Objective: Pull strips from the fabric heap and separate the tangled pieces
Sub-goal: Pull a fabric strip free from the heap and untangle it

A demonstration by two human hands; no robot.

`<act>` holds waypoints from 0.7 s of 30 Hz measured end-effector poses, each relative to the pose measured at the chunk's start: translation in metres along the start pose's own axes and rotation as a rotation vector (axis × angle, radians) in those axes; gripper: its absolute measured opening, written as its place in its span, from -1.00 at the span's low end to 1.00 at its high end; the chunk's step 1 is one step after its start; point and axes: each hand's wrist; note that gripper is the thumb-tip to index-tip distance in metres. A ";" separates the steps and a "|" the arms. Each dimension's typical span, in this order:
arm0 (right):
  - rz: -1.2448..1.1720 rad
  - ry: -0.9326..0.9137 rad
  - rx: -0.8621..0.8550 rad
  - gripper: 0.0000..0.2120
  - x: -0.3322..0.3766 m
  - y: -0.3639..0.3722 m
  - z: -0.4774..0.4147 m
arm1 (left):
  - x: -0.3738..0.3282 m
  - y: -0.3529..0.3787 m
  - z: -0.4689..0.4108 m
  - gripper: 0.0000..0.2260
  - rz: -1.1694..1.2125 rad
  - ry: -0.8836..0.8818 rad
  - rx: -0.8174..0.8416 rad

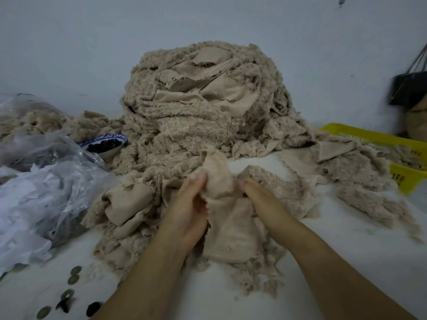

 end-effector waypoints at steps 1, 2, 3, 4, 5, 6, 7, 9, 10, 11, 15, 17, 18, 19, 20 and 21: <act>-0.074 -0.014 0.036 -0.57 0.001 0.002 0.001 | 0.004 0.002 0.003 -0.71 -0.163 0.024 0.007; -0.103 -0.020 0.055 -0.52 0.003 0.003 0.003 | 0.008 0.005 0.005 -0.80 -0.347 0.060 0.017; -0.102 -0.028 0.049 -0.51 0.004 0.005 0.005 | 0.010 0.008 0.008 -0.87 -0.517 0.099 0.035; -0.102 -0.037 0.015 -0.55 0.004 0.005 0.005 | 0.012 0.010 0.010 -0.86 -0.670 0.144 0.059; -0.115 -0.029 -0.027 -0.60 0.004 0.005 0.005 | 0.013 0.011 0.011 -0.79 -0.793 0.184 0.100; -0.142 0.004 -0.075 -0.63 0.005 0.003 0.004 | 0.014 0.011 0.011 -0.73 -0.869 0.212 0.148; -0.171 0.043 -0.117 -0.65 0.004 0.002 0.002 | 0.013 0.012 0.012 -0.70 -0.909 0.241 0.185; -0.202 0.086 -0.160 -0.65 0.004 0.003 0.000 | 0.012 0.013 0.013 -0.71 -0.956 0.282 0.224; -0.211 0.090 -0.170 -0.66 0.005 0.005 0.001 | 0.012 0.013 0.013 -0.72 -0.953 0.276 0.217; -0.232 0.090 -0.178 -0.68 0.005 0.006 0.001 | 0.014 0.012 0.013 -0.73 -0.931 0.249 0.196; -0.375 0.095 -0.205 -0.72 0.009 0.004 -0.001 | 0.015 0.008 0.010 -0.78 -0.750 0.049 0.086; -0.369 0.073 -0.095 -0.71 0.009 0.003 0.001 | 0.015 0.008 0.007 -0.65 -0.612 -0.017 0.080; -0.354 0.074 -0.028 -0.73 0.008 0.004 0.002 | 0.013 0.008 0.006 -0.60 -0.521 -0.043 0.075; -0.331 0.080 0.024 -0.75 0.006 0.006 0.004 | 0.011 0.009 0.006 -0.62 -0.403 -0.065 0.062; -0.289 0.080 0.058 -0.78 0.003 0.007 0.004 | 0.008 0.009 0.007 -0.69 -0.275 -0.076 0.033; -0.247 0.080 0.070 -0.80 0.002 0.008 0.004 | 0.006 0.009 0.007 -0.74 -0.175 -0.070 -0.011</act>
Point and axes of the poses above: each hand's wrist, its own z-axis away from the middle knuckle, its own y-axis out of the palm, x = y × z, and after that the axes turned 10 degrees about y, right-handed
